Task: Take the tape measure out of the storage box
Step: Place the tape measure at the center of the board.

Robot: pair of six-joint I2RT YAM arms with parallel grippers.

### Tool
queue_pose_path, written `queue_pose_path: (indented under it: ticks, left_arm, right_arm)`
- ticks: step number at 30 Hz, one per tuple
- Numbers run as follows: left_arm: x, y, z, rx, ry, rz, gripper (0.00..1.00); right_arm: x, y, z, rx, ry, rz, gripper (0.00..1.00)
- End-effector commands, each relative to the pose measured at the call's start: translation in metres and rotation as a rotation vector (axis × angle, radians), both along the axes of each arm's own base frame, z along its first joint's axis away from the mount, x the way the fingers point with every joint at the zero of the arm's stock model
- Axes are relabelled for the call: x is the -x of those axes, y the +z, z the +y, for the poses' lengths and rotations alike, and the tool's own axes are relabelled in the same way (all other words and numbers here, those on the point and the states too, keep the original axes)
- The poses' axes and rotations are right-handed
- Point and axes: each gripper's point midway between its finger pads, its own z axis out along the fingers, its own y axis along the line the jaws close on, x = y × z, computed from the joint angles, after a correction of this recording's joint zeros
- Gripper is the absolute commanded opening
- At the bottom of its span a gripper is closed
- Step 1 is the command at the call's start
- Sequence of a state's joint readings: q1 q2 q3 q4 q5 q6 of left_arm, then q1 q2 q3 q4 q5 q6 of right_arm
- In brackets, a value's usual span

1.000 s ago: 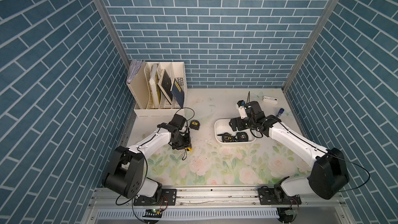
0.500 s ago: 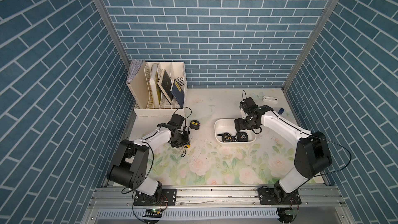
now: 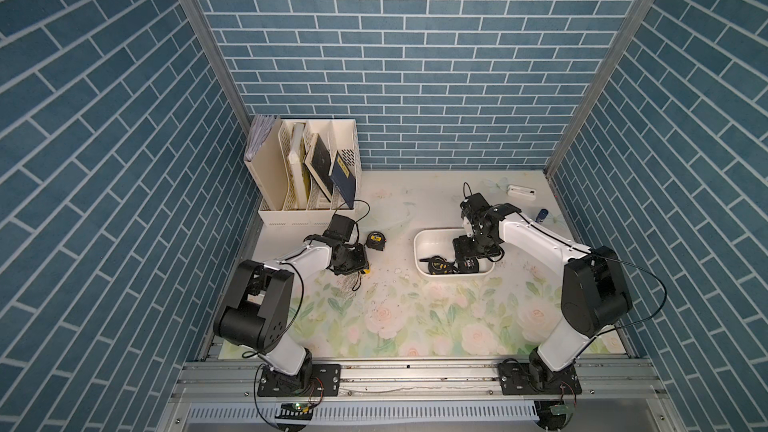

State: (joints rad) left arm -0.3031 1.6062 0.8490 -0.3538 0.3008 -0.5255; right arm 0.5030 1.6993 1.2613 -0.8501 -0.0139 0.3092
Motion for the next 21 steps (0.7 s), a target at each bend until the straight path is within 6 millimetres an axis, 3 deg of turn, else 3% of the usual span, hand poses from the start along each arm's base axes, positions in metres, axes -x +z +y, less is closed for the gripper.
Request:
queue_pose_path:
  ticks: [1,7,15,21]
  left_arm:
    - [0.043,-0.044,0.03,-0.14,0.01,0.191,0.45]
    - [0.047,-0.043,0.035,-0.161,0.01,0.191,0.74]
    - [0.048,-0.038,0.043,-0.188,0.022,0.184,0.83]
    - [0.049,-0.022,0.056,-0.228,0.05,0.151,0.9]
  right_arm:
    - [0.014,-0.012,-0.005,0.025,0.012,0.068,0.84]
    - [0.016,-0.014,-0.006,0.026,0.02,0.077,0.85]
    - [0.016,-0.015,-0.006,0.03,0.022,0.077,0.85]
    - [0.017,-0.02,-0.006,0.031,0.028,0.089,0.84]
